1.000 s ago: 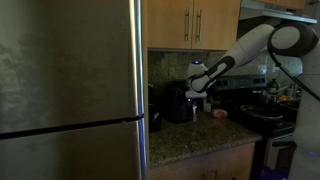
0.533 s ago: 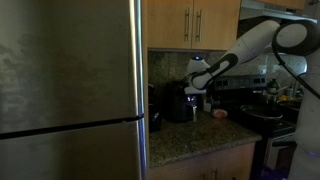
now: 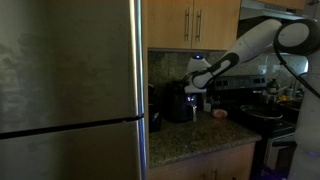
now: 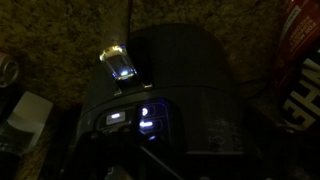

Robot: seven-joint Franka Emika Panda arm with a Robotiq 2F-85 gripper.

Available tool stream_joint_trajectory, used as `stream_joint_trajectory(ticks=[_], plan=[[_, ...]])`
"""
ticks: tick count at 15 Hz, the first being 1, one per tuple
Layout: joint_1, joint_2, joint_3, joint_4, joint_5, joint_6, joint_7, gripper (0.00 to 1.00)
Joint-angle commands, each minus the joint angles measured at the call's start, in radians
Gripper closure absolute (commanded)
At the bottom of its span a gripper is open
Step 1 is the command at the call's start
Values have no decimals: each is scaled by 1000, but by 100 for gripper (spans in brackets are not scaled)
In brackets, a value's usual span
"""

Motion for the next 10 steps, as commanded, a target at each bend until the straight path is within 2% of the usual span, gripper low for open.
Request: stream_joint_trajectory(ticks=[1, 10], plan=[[3, 4, -5, 1, 4, -1, 1, 0], [4, 14, -10, 3, 4, -2, 14, 0]])
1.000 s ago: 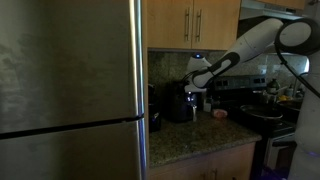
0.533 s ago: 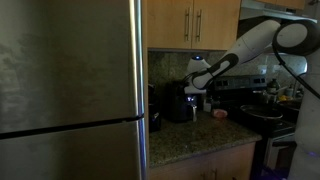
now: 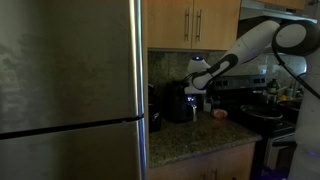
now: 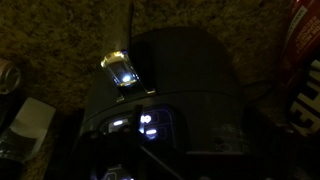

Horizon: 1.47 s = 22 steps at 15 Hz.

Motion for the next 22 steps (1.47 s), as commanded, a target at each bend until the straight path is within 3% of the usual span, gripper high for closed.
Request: stream_joint_trajectory(ticks=[1, 14, 22], plan=[[4, -1, -4, 1, 4, -1, -5, 0], [7, 18, -11, 0, 5, -1, -3, 0], [11, 104, -40, 49, -13, 85, 20, 0]])
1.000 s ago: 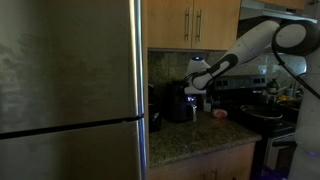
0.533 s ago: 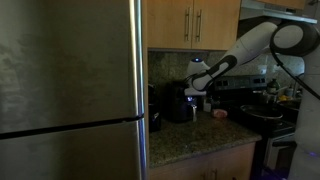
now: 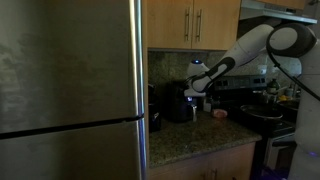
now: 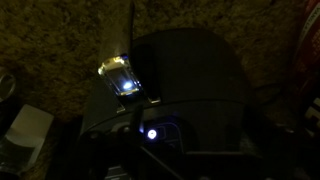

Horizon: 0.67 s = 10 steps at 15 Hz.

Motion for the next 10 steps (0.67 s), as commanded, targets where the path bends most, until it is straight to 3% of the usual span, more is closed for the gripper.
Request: stream_joint_trajectory(ticks=[1, 10], plan=[[16, 37, -18, 27, -2, 66, 11, 0], [18, 27, -22, 36, -94, 80, 105, 0]])
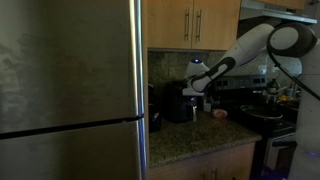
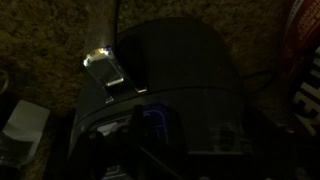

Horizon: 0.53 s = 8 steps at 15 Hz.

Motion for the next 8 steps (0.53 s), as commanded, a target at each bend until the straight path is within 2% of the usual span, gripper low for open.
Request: stream_joint_trajectory(ticks=[1, 4, 6, 8], plan=[[-1, 34, -9, 25, -40, 56, 26, 0], [3, 13, -7, 14, -64, 65, 37, 0], [3, -3, 8, 3, -28, 41, 13, 0], [-9, -49, 74, -31, 205, -4, -156, 0]])
